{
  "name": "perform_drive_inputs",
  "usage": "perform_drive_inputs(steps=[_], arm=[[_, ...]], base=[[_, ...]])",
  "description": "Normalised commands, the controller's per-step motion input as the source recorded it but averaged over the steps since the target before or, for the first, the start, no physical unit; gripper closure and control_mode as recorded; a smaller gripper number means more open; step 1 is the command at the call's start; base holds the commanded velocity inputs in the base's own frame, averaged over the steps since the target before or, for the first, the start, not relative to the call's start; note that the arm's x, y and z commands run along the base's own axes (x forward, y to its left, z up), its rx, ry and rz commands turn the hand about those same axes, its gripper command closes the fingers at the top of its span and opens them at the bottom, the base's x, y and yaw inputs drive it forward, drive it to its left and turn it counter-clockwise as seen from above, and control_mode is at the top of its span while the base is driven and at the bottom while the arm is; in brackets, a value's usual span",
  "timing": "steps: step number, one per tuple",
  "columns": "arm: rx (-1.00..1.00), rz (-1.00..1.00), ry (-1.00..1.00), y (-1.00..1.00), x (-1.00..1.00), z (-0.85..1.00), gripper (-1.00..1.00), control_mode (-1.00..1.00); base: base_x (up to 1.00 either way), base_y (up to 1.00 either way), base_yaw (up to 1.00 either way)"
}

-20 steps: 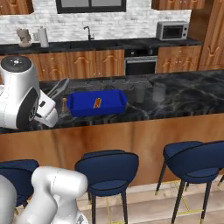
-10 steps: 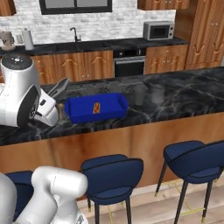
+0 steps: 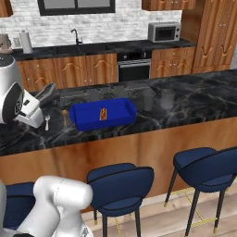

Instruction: Take the tongs from the drawer on the left and place them on the dining counter next to the tray containing the hot dog.

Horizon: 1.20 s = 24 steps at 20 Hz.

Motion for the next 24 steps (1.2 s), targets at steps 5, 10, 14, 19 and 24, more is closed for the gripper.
perform_drive_inputs(steps=[5,10,14,19,24], arm=[[0.0,0.37,0.05,0.18,0.24,-0.26,1.0,-1.0],[0.0,0.32,0.01,0.0,0.19,-0.23,1.0,-1.0],[-0.03,0.0,0.0,0.15,0.11,-0.18,1.0,-1.0],[-0.07,0.0,0.0,0.49,0.45,-0.34,1.0,-1.0],[-0.07,-0.03,0.0,0.66,0.63,-0.41,1.0,-1.0]], base=[[0.0,0.0,0.0],[0.0,0.0,0.0],[0.0,0.0,0.0],[0.0,0.0,0.0],[0.0,0.0,0.0]])
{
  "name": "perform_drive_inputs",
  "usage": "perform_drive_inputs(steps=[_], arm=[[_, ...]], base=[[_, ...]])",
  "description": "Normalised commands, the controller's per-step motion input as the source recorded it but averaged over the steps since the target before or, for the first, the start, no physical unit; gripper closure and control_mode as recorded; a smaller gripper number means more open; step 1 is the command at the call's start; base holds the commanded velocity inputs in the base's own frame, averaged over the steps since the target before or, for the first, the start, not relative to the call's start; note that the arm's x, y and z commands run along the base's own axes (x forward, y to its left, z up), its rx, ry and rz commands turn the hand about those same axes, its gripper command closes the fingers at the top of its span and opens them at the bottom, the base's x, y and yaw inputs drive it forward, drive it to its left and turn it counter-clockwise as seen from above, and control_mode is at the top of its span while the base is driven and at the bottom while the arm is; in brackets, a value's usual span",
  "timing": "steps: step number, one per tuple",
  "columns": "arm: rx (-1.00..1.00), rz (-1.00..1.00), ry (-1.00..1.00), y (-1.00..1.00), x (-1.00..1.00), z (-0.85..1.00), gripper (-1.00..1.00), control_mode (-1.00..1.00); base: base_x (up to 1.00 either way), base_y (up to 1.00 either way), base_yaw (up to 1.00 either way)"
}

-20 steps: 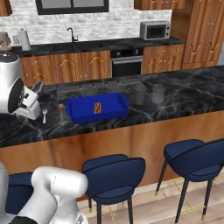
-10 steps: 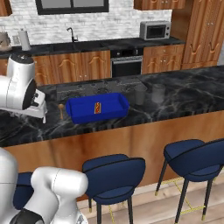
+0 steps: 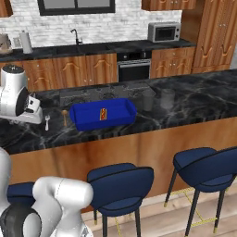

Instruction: Take the tongs from the drawer on the left and place them on the dining counter next to the tray containing the hot dog.

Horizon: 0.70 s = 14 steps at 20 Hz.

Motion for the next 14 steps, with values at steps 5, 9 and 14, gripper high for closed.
perform_drive_inputs(steps=[5,9,14], arm=[[-0.05,-0.05,0.0,0.75,0.82,-0.42,1.0,-1.0],[-0.02,-0.06,0.0,0.75,0.98,-0.35,1.0,-1.0],[0.0,-0.01,0.01,0.38,0.56,-0.2,1.0,-1.0]], base=[[0.0,0.0,0.0],[0.0,0.0,0.0],[0.0,0.0,0.0]])
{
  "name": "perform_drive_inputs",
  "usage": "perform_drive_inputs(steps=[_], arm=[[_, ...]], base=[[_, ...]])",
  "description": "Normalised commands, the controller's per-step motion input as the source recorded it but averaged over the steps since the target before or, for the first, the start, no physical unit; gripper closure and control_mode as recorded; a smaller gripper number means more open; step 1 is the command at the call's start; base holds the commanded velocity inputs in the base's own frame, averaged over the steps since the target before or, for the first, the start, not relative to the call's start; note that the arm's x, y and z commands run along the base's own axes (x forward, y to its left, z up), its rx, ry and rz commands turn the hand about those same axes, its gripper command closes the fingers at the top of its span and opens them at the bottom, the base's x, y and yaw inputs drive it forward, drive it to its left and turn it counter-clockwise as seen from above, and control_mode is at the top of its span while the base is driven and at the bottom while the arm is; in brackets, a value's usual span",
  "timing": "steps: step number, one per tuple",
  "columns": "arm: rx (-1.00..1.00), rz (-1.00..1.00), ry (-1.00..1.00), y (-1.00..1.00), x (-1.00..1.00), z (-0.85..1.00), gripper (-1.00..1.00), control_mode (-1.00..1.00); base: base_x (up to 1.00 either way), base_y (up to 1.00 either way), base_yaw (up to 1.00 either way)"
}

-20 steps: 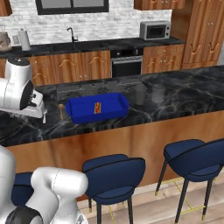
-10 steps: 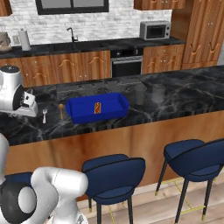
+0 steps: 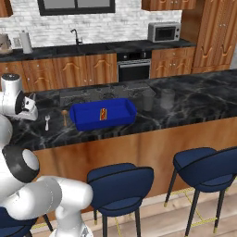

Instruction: Take the tongs from the drawer on the left and place them on the dining counter next to the tray containing the hot dog.

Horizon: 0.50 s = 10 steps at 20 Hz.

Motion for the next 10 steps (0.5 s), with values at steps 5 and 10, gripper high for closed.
perform_drive_inputs(steps=[5,10], arm=[[0.0,0.0,0.01,0.0,0.02,-0.14,1.0,-1.0],[-0.01,0.06,0.03,0.0,0.03,-0.39,1.0,-1.0]], base=[[0.0,0.0,0.0],[0.0,0.0,0.0]])
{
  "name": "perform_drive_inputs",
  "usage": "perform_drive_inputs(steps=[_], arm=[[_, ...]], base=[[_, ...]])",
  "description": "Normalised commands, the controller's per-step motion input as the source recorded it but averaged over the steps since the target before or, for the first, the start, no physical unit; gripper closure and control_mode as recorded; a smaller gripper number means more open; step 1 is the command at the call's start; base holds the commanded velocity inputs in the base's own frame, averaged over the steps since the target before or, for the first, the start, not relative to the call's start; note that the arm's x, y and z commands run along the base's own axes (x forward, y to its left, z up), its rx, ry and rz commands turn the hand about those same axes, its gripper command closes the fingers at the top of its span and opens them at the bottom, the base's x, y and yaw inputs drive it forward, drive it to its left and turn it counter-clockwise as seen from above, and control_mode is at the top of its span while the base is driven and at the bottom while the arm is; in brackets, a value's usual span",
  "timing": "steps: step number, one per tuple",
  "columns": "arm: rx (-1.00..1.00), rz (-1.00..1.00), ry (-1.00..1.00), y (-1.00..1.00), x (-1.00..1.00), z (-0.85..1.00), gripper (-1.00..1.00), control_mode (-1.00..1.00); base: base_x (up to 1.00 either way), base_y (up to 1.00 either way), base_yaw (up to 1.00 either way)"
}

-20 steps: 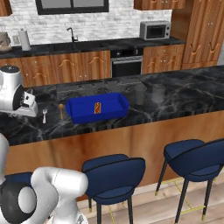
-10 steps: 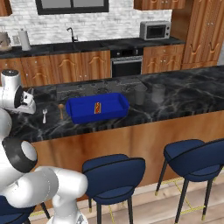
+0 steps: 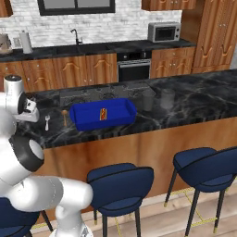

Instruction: Take the tongs from the drawer on the left and place them on the dining counter next to the tray containing the hot dog.

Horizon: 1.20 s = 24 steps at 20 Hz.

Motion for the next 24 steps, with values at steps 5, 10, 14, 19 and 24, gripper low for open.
perform_drive_inputs(steps=[5,10,14,19,24], arm=[[-0.01,0.08,0.0,0.0,0.02,-0.38,1.0,-1.0],[-0.02,0.07,0.0,-0.02,0.02,-0.4,1.0,-1.0],[-0.04,0.03,0.0,-0.05,0.11,-0.46,1.0,-1.0],[-0.01,0.02,0.0,-0.14,0.08,-0.27,1.0,-1.0],[0.0,0.03,0.01,-0.11,0.0,-0.05,1.0,-1.0]], base=[[0.0,0.0,0.0],[0.0,0.0,0.0],[0.0,0.0,0.0],[0.0,0.0,0.0],[0.0,0.0,0.0]])
